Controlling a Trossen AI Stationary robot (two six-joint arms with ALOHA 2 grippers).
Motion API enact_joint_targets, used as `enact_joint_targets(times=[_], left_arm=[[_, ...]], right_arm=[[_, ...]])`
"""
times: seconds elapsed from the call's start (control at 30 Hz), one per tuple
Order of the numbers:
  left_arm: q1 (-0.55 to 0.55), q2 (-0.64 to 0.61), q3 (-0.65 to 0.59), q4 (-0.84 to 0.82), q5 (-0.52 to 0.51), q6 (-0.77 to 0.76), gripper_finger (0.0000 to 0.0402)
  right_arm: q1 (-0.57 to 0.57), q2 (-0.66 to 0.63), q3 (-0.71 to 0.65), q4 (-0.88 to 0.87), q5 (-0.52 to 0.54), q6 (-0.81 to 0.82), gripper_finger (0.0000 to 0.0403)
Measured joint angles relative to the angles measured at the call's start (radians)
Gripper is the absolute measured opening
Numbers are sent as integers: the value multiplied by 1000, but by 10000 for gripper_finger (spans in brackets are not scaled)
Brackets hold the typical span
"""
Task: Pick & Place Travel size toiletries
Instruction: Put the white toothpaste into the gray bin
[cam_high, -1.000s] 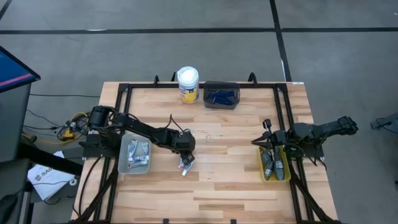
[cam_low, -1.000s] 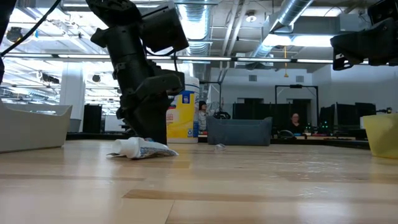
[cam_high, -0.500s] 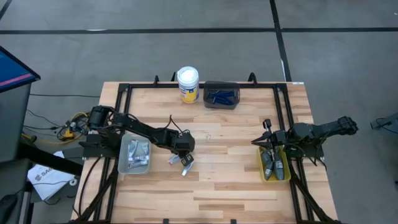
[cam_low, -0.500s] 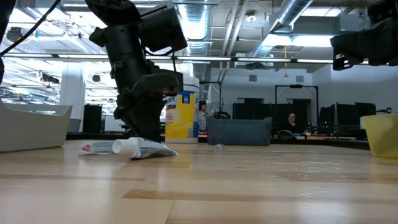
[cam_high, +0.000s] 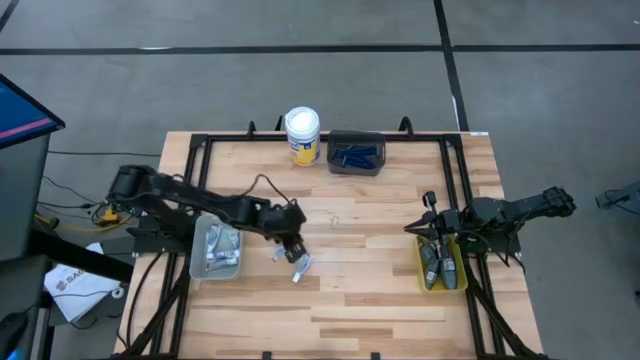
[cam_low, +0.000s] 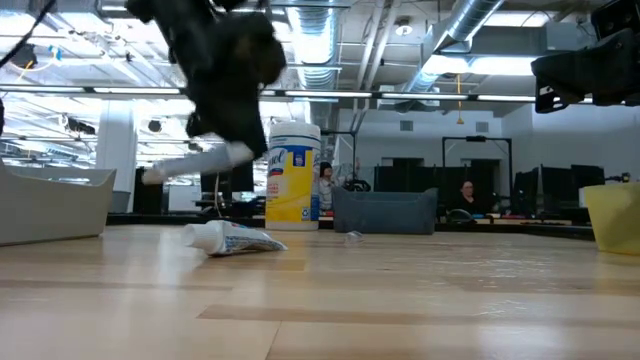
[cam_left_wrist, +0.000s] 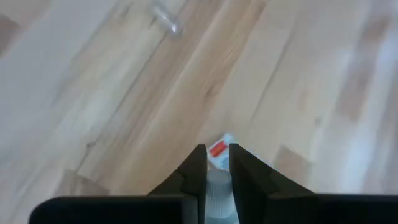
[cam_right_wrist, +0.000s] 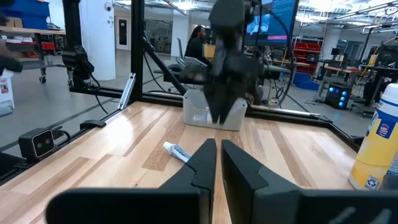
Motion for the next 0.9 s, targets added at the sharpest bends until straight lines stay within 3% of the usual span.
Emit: enact_joint_targets(times=[0.37, 0.5, 0.73, 0.9], left_arm=[[-1, -384, 0, -415, -88, -193, 1], [0, -470, 0, -446, -123, -210, 2], [-17, -466, 0, -443, -199, -121, 18], [-39, -375, 0, -432, -73, 108, 76]], right_arm=[[0, 0, 0, 1, 0, 0, 17], [0, 0, 0, 0, 0, 0, 17], [0, 0, 0, -1, 0, 0, 17], [0, 0, 0, 0, 0, 0, 17]])
